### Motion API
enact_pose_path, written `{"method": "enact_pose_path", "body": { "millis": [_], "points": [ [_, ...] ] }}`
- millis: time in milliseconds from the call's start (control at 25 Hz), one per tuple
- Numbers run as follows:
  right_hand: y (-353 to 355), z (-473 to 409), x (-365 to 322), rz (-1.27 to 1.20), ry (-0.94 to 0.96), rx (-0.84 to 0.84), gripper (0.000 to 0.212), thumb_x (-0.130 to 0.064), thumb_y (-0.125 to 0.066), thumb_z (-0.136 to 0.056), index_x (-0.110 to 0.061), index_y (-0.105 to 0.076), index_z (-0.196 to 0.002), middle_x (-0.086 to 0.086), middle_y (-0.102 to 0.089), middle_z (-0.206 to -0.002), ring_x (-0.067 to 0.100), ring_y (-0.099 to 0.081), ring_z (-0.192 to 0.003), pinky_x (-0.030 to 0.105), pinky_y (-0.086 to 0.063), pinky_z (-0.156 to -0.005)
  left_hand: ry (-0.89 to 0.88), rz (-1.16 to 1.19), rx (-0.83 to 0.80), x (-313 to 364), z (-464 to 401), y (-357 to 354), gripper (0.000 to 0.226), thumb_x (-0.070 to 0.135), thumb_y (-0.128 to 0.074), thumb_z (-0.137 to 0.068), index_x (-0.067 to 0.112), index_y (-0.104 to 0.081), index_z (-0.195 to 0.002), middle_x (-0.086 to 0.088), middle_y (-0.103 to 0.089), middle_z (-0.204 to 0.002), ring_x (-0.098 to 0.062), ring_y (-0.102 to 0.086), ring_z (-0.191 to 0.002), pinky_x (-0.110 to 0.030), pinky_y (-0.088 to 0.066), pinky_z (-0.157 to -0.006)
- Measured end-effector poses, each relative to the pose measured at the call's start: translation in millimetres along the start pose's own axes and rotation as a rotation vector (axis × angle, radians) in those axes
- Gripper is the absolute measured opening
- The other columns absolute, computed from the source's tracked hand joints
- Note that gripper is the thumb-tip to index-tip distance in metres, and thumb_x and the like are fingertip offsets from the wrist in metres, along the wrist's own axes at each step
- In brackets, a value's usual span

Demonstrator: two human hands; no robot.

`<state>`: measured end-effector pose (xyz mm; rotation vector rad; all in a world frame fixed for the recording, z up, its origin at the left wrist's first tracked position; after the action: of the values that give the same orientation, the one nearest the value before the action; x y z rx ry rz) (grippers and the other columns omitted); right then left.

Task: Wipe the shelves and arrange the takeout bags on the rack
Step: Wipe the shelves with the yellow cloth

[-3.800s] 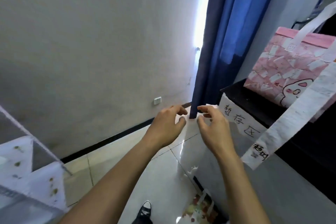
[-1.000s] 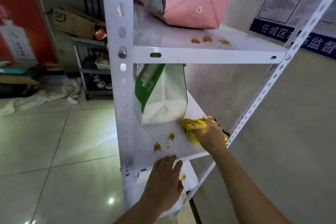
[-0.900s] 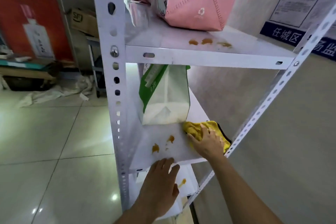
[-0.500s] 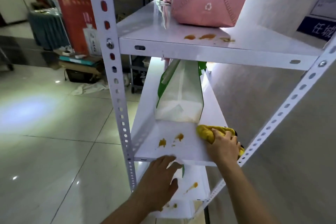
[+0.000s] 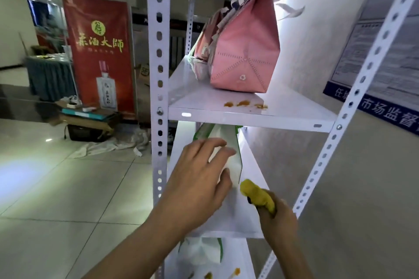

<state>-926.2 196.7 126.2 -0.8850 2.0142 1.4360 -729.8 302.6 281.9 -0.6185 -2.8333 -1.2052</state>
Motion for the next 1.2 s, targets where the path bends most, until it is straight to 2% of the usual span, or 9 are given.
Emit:
{"method": "enact_pose_path", "body": {
  "millis": [120,280,480,600,680,760,840,1000,1200],
  "points": [
    [81.3,17.4,-69.7,-0.144,0.102,0.198,0.020,-0.037,-0.060,-0.094,-0.046,-0.070,-0.108,-0.021,-0.071,-0.091,-0.002,-0.065,-0.086,0.021,-0.050,-0.069,-0.028,-0.045,0.147,1.8,-15.9,46.3,0.038,0.023,-0.054,-0.091,0.016,-0.059,-0.128,-0.006,-0.055,-0.134,-0.026,-0.048,-0.124,-0.037,-0.039,-0.106],
    [166.9,22.5,-193.3,-0.108,0.454,0.411,0.035,-0.027,-0.059,-0.088,-0.040,-0.067,-0.120,-0.019,-0.070,-0.110,0.005,-0.062,-0.101,0.020,-0.047,-0.083,0.064,-0.169,0.073,-18.5,-32.1,56.4,0.047,0.024,-0.052,-0.094,0.008,-0.050,-0.139,-0.014,-0.053,-0.139,-0.034,-0.046,-0.131,-0.046,-0.029,-0.119],
    [111.4,-32.0,-289.7,0.281,0.491,0.119,0.050,-0.019,-0.060,-0.083,-0.037,-0.064,-0.130,0.005,-0.063,-0.123,0.032,-0.054,-0.114,0.045,-0.043,-0.098,0.021,-0.145,0.010,-30.2,-31.1,50.5,0.031,0.013,-0.053,-0.091,0.006,-0.062,-0.120,-0.012,-0.059,-0.127,-0.031,-0.054,-0.119,-0.043,-0.032,-0.117],
    [56.2,-48.6,-294.1,0.485,0.443,-0.176,0.038,-0.052,-0.053,-0.089,-0.043,-0.064,-0.124,-0.009,-0.063,-0.127,0.025,-0.059,-0.115,0.044,-0.047,-0.096,0.004,-0.075,0.056,-34.4,-31.5,56.6,0.020,0.007,-0.056,-0.087,0.009,-0.062,-0.106,-0.008,-0.061,-0.109,-0.030,-0.056,-0.106,-0.044,-0.041,-0.109],
    [43.3,-53.8,-287.9,0.379,0.361,-0.314,0.053,-0.078,-0.034,-0.087,-0.047,-0.067,-0.115,-0.023,-0.065,-0.111,0.013,-0.062,-0.101,0.040,-0.048,-0.095,0.004,-0.034,0.091,-34.9,-32.7,60.2,0.014,0.006,-0.058,-0.085,0.010,-0.061,-0.098,-0.007,-0.059,-0.100,-0.028,-0.054,-0.099,-0.044,-0.045,-0.103],
    [41.0,-60.2,-285.8,0.364,0.323,-0.305,0.065,-0.085,-0.022,-0.083,-0.046,-0.066,-0.112,-0.022,-0.064,-0.109,0.012,-0.059,-0.101,0.039,-0.046,-0.095,0.012,-0.017,0.119,-33.6,-32.1,61.8,0.009,0.006,-0.058,-0.084,0.011,-0.058,-0.091,-0.007,-0.057,-0.095,-0.028,-0.053,-0.094,-0.044,-0.047,-0.097],
    [43.7,-66.9,-279.4,0.421,0.307,-0.257,0.055,-0.078,-0.029,-0.084,-0.050,-0.063,-0.117,-0.019,-0.062,-0.123,0.015,-0.056,-0.106,0.040,-0.045,-0.097,0.018,-0.001,0.129,-31.8,-32.7,61.2,0.005,0.006,-0.057,-0.084,0.010,-0.056,-0.086,-0.008,-0.056,-0.091,-0.030,-0.053,-0.089,-0.044,-0.048,-0.091],
    [98.3,-87.9,-221.2,0.540,0.078,-0.086,0.053,-0.071,-0.027,-0.087,-0.038,-0.065,-0.104,0.004,-0.067,-0.113,0.029,-0.058,-0.103,0.049,-0.045,-0.100,0.034,0.004,0.144,-35.4,-35.8,61.2,0.008,0.014,-0.046,-0.087,0.011,-0.053,-0.085,-0.005,-0.054,-0.088,-0.027,-0.051,-0.084,-0.041,-0.045,-0.081],
    [135.1,-96.6,-188.1,0.630,-0.047,-0.027,0.071,-0.081,-0.026,-0.090,-0.030,-0.060,-0.125,0.005,-0.062,-0.128,0.032,-0.055,-0.120,0.051,-0.039,-0.106,0.050,0.032,0.157,-37.9,-34.7,60.5,0.010,0.017,-0.046,-0.089,0.013,-0.055,-0.087,-0.003,-0.055,-0.092,-0.025,-0.052,-0.088,-0.042,-0.045,-0.082]
  ]
}}
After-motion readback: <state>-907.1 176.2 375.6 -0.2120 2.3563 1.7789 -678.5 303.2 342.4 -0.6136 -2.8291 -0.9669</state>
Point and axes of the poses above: each hand's wrist, its own z-axis away from the middle knuckle, its own y-axis out of the back of the hand, x = y × z, the point moved 10 cm from there along -z, towards the middle knuckle
